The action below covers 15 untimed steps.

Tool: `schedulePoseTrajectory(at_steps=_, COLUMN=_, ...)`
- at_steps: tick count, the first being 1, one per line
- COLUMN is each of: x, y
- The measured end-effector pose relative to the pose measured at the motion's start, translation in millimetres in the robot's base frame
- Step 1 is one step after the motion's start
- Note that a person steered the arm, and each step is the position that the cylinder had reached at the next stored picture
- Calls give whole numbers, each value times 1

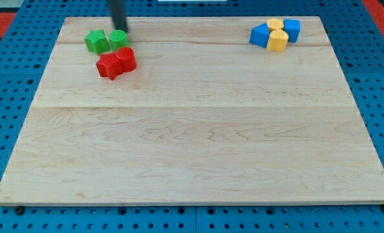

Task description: Push the red blocks and green blocks towards the top left

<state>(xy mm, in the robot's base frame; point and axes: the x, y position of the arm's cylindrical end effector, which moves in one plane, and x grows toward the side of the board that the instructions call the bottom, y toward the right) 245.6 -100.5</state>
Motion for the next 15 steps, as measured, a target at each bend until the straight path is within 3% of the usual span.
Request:
schedulePoseTrajectory(at_steps=1, x=32, y=89)
schedulePoseTrajectory(at_steps=2, x=103, y=92)
schedulePoseTrajectory(at_steps=3, x=132, y=22)
schedulePoseTrajectory(at_steps=5, x=91, y=-69)
schedulePoseTrajectory(at_steps=6, x=62, y=-31)
schedulePoseTrajectory(at_steps=7, x=83, y=-25)
schedulePoseTrajectory(at_steps=8, x=51, y=34)
schedulePoseTrajectory(at_steps=10, x=17, y=-86)
schedulePoseTrajectory(at_steps=11, x=67, y=-23)
schedulePoseTrajectory(at_steps=12, x=159, y=-8)
schedulePoseTrajectory(at_steps=13, x=140, y=-104)
schedulePoseTrajectory(at_steps=14, x=104, y=-140)
schedulePoseTrajectory(at_steps=15, x=73, y=-140)
